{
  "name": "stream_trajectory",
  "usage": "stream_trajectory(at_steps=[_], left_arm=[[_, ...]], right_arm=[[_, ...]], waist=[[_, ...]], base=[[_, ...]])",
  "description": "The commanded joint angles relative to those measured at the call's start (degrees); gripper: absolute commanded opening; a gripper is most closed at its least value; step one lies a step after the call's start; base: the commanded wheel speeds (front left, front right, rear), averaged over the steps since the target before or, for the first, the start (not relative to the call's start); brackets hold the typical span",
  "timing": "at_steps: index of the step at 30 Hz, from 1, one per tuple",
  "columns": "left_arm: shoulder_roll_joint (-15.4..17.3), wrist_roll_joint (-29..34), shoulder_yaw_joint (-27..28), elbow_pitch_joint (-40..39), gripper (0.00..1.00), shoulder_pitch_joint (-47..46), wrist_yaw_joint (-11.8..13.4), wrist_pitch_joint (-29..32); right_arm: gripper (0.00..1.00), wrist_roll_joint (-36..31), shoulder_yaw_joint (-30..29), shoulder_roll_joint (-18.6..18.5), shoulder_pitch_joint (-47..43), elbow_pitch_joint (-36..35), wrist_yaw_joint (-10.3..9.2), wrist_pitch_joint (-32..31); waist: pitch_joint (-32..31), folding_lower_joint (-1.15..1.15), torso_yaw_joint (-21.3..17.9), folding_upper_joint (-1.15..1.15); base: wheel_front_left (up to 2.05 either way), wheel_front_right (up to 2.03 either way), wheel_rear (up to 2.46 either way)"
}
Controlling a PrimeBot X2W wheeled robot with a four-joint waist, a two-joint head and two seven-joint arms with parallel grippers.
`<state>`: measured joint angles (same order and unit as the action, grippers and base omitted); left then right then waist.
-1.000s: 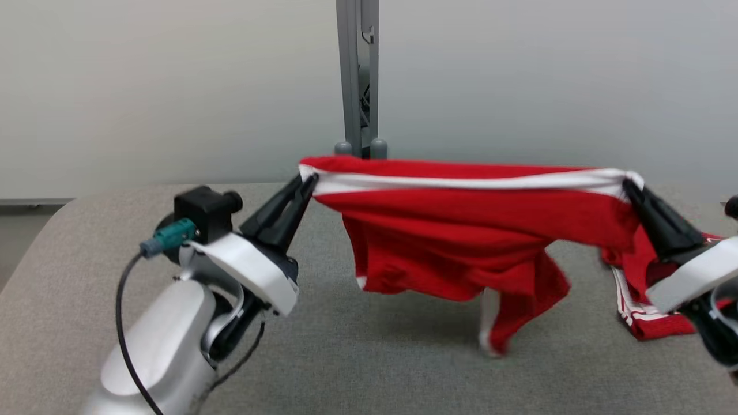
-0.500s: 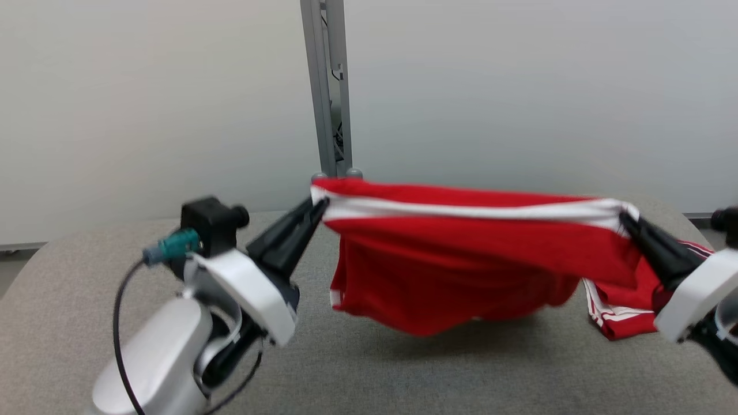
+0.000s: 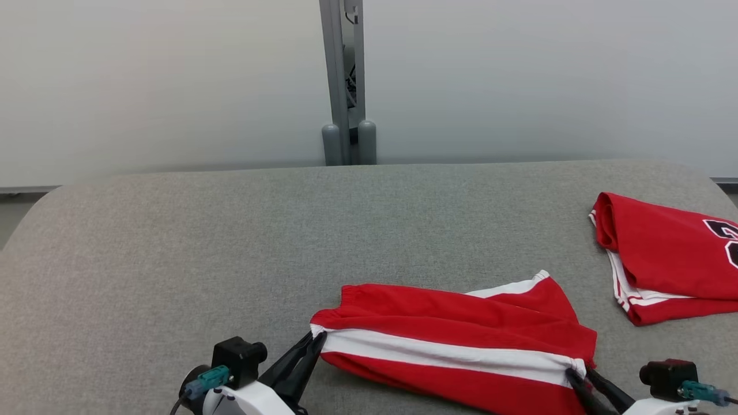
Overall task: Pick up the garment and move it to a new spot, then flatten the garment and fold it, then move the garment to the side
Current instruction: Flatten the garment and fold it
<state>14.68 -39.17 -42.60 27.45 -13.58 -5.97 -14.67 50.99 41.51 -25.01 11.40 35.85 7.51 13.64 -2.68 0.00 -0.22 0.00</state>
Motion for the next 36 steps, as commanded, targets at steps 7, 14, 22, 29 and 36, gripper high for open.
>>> stream_trajectory(at_steps=[7,14,22,29,36], left_arm=[[-0.83,2.18,2.82,-0.1,0.0,1.26,0.49,-0.55],[-2.29,4.47,5.47,-1.18,0.0,2.67,0.08,-0.55],[-3.77,6.1,6.98,-0.94,0.0,3.2,-0.62,-0.56],[-4.24,7.14,7.54,-0.58,0.0,2.3,-1.03,-0.56],[-4.44,6.18,9.63,-3.4,0.0,1.54,-1.37,-0.57]], right_arm=[[1.0,0.35,-3.33,0.28,-3.67,-3.16,-0.04,1.67],[1.0,-0.66,-4.56,0.45,-5.6,-7.28,-0.04,1.61],[0.73,0.73,-3.0,0.08,-6.61,-8.03,-0.04,1.58],[0.0,-0.63,-2.65,0.16,-4.36,-7.26,-0.04,1.59],[0.0,-1.4,-8.61,-1.73,-5.12,-12.57,-0.04,1.59]], waist=[[1.57,0.0,0.92,0.0],[1.82,0.0,0.96,0.0],[2.03,0.0,1.59,0.0],[2.28,0.0,1.85,0.0],[1.35,0.0,1.45,0.0]], base=[[0.0,0.0,0.0],[0.0,0.0,0.0],[0.0,0.0,0.0],[0.0,0.0,0.0],[0.0,0.0,0.0]])
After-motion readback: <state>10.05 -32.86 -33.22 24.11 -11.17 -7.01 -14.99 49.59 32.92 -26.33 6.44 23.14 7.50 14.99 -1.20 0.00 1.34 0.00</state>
